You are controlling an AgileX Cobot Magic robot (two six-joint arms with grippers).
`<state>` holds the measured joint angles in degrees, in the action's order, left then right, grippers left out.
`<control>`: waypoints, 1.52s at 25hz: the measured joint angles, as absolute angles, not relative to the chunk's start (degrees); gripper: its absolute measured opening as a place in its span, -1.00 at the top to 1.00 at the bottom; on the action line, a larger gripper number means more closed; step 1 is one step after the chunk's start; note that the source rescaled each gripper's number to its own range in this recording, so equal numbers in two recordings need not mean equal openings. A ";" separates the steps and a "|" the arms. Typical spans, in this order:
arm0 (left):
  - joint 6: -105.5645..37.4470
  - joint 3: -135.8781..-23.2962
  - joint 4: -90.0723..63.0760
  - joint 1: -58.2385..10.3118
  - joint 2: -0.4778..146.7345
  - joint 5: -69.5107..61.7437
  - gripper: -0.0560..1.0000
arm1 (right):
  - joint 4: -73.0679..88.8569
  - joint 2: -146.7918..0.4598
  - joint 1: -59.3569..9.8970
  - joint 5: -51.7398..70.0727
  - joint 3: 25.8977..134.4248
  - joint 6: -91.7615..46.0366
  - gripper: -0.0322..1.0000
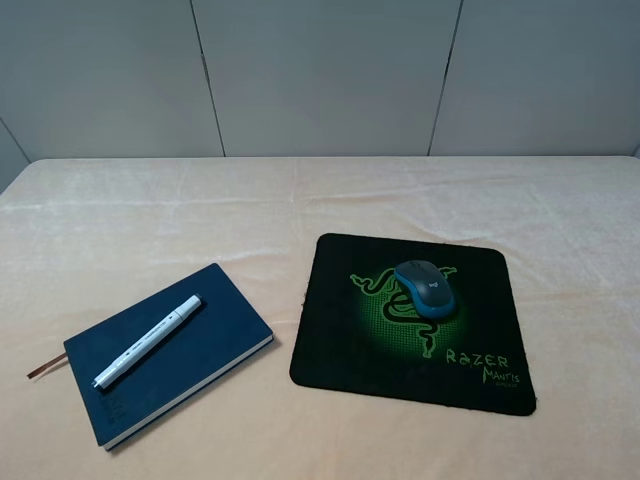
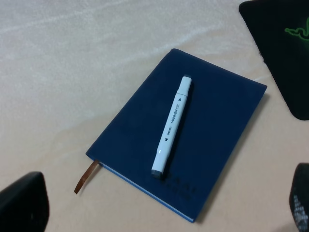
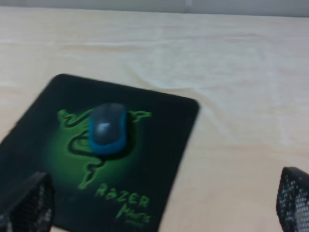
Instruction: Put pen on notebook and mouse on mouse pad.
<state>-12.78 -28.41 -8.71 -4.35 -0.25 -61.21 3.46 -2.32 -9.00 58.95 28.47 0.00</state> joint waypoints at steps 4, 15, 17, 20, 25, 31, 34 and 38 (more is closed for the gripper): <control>-12.78 -28.41 -8.71 -4.35 -0.25 -61.21 -1.00 | 3.46 -1.75 -2.62 58.93 28.47 0.00 -1.00; -12.78 -28.41 -8.71 -4.35 -0.25 -61.21 -1.00 | 3.69 0.37 5.30 58.88 28.47 0.00 -1.00; -12.78 -28.41 -8.71 -4.35 -0.25 -61.21 -1.00 | 3.69 0.37 5.30 58.88 28.47 0.00 -1.00; -12.78 -28.41 -8.71 -4.35 -0.25 -61.21 -1.00 | 3.69 0.37 5.30 58.88 28.47 0.00 -1.00; -12.78 -28.41 -8.71 -4.35 -0.25 -61.21 -1.00 | 3.69 0.37 5.30 58.88 28.47 0.00 -1.00; -12.78 -28.41 -8.71 -4.35 -0.25 -61.21 -1.00 | 3.69 0.37 5.30 58.88 28.47 0.00 -1.00; -12.78 -28.41 -8.71 -4.35 -0.25 -61.15 -1.00 | 3.69 0.37 5.30 58.88 28.47 0.00 -1.00; -12.78 -28.41 -8.71 -4.35 -0.25 -61.15 -1.00 | 3.69 0.37 5.30 58.88 28.47 0.00 -1.00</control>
<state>-12.78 -28.41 -8.71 -4.35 -0.25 -61.15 3.69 0.37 5.30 58.88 28.47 0.00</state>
